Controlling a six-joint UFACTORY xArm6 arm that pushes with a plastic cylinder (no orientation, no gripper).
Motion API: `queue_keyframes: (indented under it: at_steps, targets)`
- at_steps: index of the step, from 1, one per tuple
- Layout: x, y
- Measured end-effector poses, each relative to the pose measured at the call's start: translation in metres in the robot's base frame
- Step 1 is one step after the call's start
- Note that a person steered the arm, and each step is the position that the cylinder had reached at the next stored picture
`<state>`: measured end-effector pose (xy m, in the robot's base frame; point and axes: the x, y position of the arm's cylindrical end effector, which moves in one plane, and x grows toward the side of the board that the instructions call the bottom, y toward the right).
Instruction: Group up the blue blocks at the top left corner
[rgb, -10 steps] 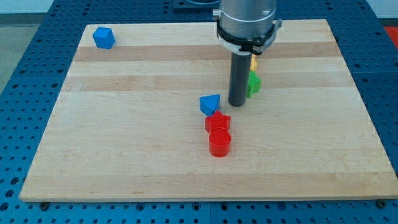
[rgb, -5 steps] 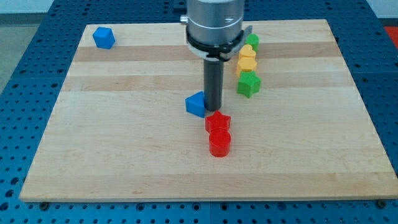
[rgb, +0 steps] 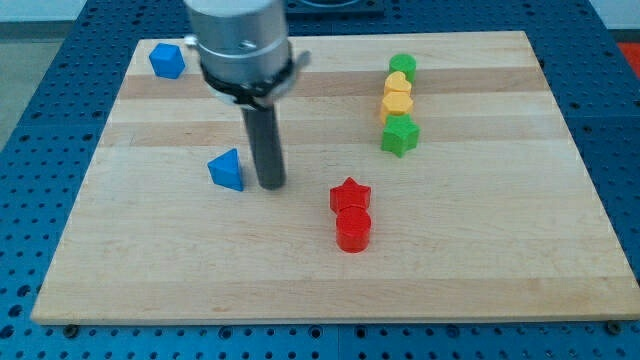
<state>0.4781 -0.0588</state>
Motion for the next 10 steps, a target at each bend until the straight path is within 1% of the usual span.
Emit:
queue_keyframes:
  at_steps: [1, 2, 3, 4, 5, 6, 7, 8, 9, 10]
  targets:
    - [0.035, 0.000]
    - [0.040, -0.017]
    - [0.010, -0.031]
    - [-0.056, -0.035]
    - [-0.104, -0.049]
    - [-0.117, -0.051]
    - [-0.053, -0.011]
    - [0.035, -0.004]
    - [0.051, -0.026]
    - [0.029, -0.056]
